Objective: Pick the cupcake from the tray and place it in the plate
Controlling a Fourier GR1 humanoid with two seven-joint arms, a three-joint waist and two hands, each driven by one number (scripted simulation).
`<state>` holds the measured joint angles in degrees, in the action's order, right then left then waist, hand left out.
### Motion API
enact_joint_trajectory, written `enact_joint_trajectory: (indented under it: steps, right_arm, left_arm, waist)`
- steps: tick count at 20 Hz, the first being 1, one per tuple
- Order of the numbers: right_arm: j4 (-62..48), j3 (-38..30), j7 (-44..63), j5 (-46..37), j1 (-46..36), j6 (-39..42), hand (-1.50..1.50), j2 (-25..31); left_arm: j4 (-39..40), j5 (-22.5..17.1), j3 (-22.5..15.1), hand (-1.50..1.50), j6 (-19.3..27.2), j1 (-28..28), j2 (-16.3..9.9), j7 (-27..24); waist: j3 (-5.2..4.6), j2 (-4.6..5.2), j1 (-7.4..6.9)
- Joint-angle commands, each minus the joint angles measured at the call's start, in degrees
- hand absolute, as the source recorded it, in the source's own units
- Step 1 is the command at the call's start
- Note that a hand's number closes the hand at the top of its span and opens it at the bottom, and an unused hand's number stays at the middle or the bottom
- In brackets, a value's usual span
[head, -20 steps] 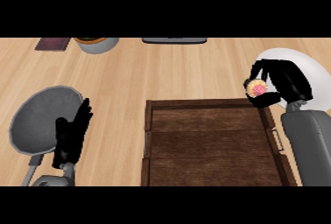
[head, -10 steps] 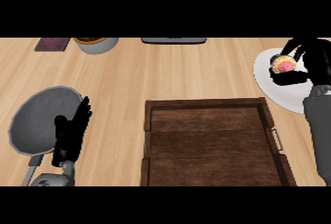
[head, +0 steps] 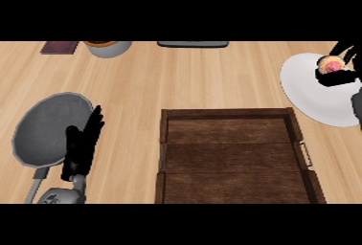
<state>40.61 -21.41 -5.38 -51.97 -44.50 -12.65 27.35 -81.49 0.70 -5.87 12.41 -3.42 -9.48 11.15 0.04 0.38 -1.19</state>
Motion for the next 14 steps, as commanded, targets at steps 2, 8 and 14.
enact_joint_trajectory:
  steps: [2,8,14]
  right_arm:
    - [-15.2,-1.2,-2.5,-1.6,-6.6,-2.2,1.5,4.9]
    - [-24.4,-2.2,-6.6,-1.2,-5.1,0.3,1.5,6.8]
    - [-30.8,-0.3,-7.2,-3.0,-4.8,9.8,1.5,9.8]
  left_arm:
    - [-0.8,0.5,-1.0,0.0,-0.3,0.6,1.3,-0.1]
    - [-3.2,-0.9,0.6,0.0,-2.7,0.4,-1.3,1.1]
    - [-3.6,0.3,-0.5,0.0,-1.7,-0.3,0.0,2.0]
  waist:
    - [0.05,0.4,-1.07]
    - [0.17,0.96,-2.31]
    - [0.24,1.16,-2.53]
